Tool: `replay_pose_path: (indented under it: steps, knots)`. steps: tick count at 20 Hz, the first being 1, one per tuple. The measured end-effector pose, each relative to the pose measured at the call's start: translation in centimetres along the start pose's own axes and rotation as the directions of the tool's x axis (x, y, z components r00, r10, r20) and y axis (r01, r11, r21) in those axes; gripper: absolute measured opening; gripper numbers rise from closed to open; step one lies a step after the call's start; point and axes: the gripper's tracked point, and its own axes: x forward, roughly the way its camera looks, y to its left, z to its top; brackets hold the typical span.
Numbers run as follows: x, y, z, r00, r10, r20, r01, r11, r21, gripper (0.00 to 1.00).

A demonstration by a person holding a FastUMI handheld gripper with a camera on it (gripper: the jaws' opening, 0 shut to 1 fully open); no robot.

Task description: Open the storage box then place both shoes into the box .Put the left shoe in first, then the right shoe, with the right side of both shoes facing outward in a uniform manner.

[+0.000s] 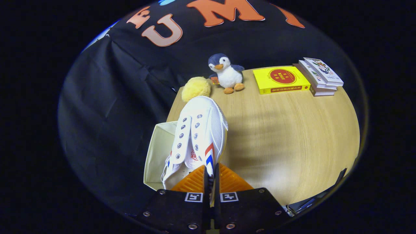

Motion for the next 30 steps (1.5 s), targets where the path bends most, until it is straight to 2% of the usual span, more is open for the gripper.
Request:
replay_pose_path:
  steps: [5, 8, 12, 16, 20, 23, 27, 29, 30]
  knots:
    - [2.4, 6.2, -1.8, 0.996, 0.05, -0.077, -0.054, 0.997, -0.05, 0.05]
    - [4.6, 7.9, -3.0, 0.993, 0.03, -0.117, -0.038, 0.997, -0.072, 0.05]
    - [6.9, 8.1, -4.9, 0.984, -0.024, -0.174, 0.015, 0.998, -0.058, 0.05]
    - [8.9, 6.8, -5.7, 0.972, -0.13, -0.198, 0.117, 0.99, -0.076, 0.05]
    - [10.7, 6.9, -6.5, 0.959, -0.18, -0.22, 0.168, 0.983, -0.072, 0.05]
    - [11.0, 6.2, -7.0, 0.94, -0.245, -0.236, 0.241, 0.969, -0.043, 0.05]
    - [11.7, 6.1, -7.4, 0.927, -0.28, -0.251, 0.29, 0.957, 0.002, 0.05]
    - [11.8, 6.8, -7.9, 0.927, -0.261, -0.27, 0.276, 0.961, 0.017, 0.07]
    - [11.8, 7.4, -8.1, 0.934, -0.237, -0.268, 0.256, 0.966, 0.036, 0.16]
